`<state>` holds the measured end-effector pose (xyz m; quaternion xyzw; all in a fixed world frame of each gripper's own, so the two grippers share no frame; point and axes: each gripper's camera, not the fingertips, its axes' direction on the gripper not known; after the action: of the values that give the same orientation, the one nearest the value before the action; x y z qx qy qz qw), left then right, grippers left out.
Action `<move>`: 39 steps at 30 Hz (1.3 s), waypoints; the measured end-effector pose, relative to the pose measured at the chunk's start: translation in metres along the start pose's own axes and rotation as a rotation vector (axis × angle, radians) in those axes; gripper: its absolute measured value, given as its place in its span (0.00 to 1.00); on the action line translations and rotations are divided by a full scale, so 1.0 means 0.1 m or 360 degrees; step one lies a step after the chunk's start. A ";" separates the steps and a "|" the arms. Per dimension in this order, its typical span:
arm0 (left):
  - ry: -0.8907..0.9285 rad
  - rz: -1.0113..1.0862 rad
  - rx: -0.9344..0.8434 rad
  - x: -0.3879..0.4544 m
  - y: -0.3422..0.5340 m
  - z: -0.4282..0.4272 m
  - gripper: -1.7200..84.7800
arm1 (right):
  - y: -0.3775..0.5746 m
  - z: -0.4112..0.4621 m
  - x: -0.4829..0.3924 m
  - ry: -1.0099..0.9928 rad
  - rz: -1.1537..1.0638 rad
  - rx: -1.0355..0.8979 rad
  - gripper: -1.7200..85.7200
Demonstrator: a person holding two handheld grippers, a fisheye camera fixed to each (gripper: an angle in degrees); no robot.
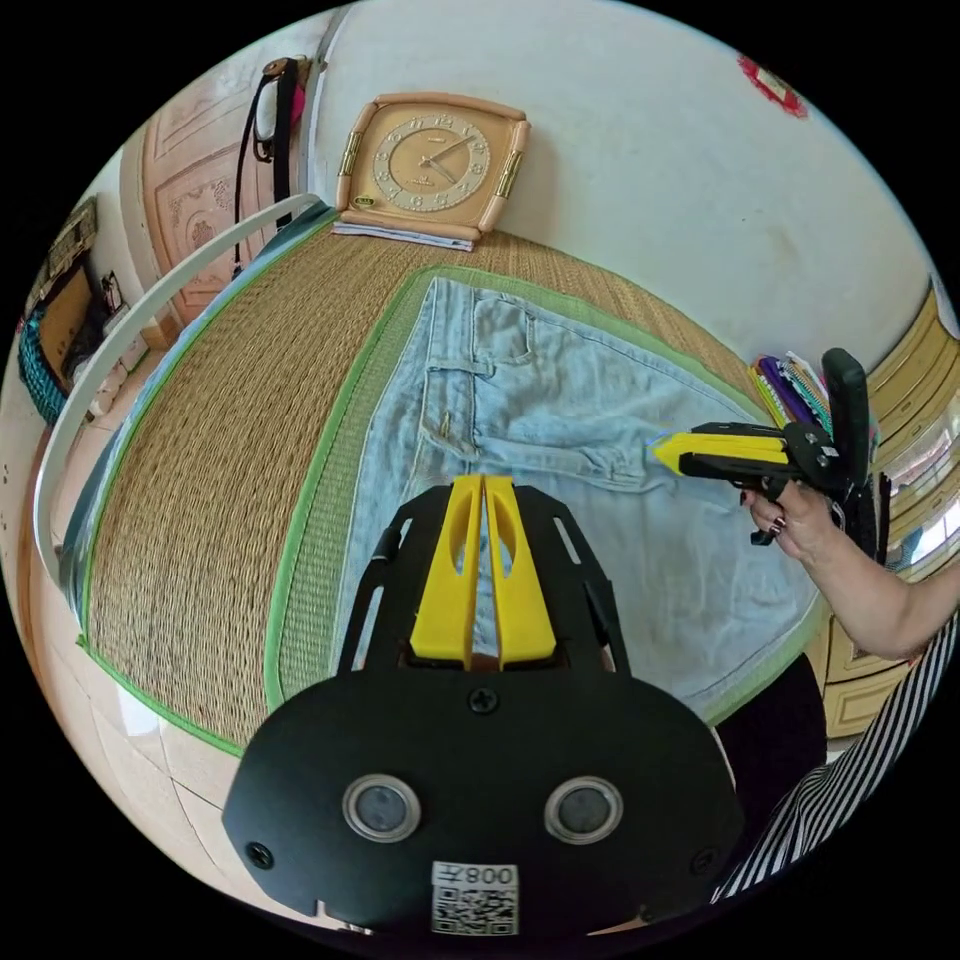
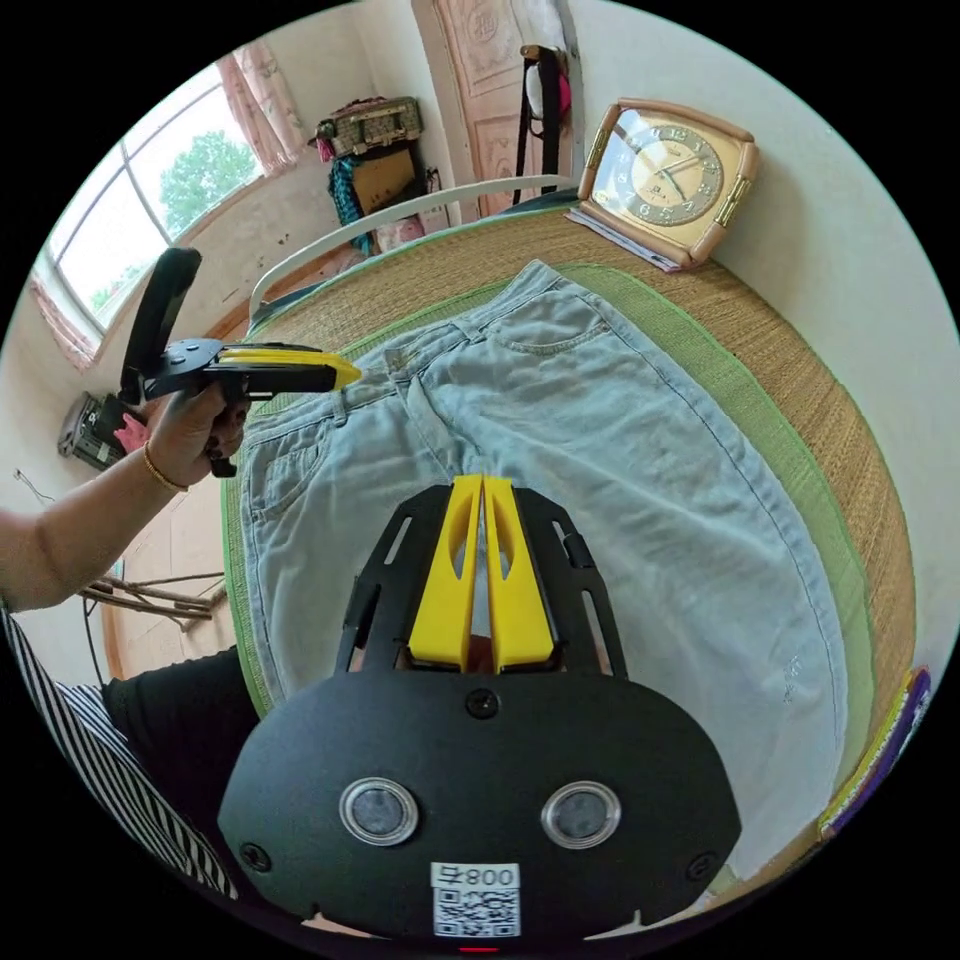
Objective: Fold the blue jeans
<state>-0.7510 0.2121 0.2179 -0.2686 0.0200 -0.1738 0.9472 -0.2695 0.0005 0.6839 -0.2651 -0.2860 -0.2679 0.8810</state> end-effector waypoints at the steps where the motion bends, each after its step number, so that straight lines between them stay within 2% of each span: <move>1: 0.0025 0.0010 -0.0048 0.06 0.09 0.03 0.02 | 0.19 -0.06 0.02 0.0015 0.0020 -0.0040 0.02; 5: 0.0014 0.0042 -0.0193 0.25 0.27 0.20 0.02 | 0.84 -0.10 0.10 0.0178 0.0127 -0.0241 0.02; 7: -0.0051 0.0046 -0.0262 0.34 0.32 0.35 0.02 | 1.24 -0.13 0.25 0.0220 0.0314 -0.0343 0.02; 10: -0.0070 0.0007 -0.0238 0.38 0.30 0.44 0.02 | 1.62 -0.15 0.41 0.0306 0.0466 -0.0429 0.02; 13: -0.0122 0.0033 -0.0303 0.48 0.21 0.53 0.02 | 1.79 -0.23 0.54 0.0259 0.0553 -0.0396 0.02; 18: -0.0202 0.0118 -0.0361 0.67 0.17 0.66 0.02 | 1.91 -0.25 0.54 0.0340 0.0493 -0.0416 0.02; 22: -0.0206 0.0087 -0.0371 0.70 0.08 0.73 0.02 | 2.02 -0.31 0.67 0.0262 0.0559 -0.0376 0.02; 24: -0.0163 0.0081 -0.0296 0.76 0.01 0.71 0.02 | 2.02 -0.40 0.78 0.0294 0.0566 -0.0358 0.02; 27: -0.0010 0.0154 -0.0233 0.98 -0.17 0.80 0.02 | 1.92 -0.60 1.16 0.0437 0.0581 -0.0247 0.01; 30: 0.0122 0.0299 -0.0336 1.32 -0.32 1.13 0.02 | 1.77 -0.64 1.80 0.0504 0.0700 -0.0218 0.02; 33: 0.0074 0.0415 -0.0477 1.59 -0.31 1.47 0.02 | 1.71 -0.52 2.36 0.0575 0.0801 -0.0301 0.02; 34: 0.0052 0.0402 -0.0430 1.63 -0.30 1.49 0.02 | 1.72 -0.41 2.50 0.0571 0.0807 -0.0390 0.02; 39: 0.0136 0.0396 -0.0490 1.64 -0.34 1.63 0.02 | 1.89 -0.42 2.53 0.0543 0.0736 -0.0341 0.02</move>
<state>-0.5863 0.2108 0.3835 -0.3981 0.1195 -0.0614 0.9075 0.0393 0.0285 0.7589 -0.3659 -0.0360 -0.1296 0.9209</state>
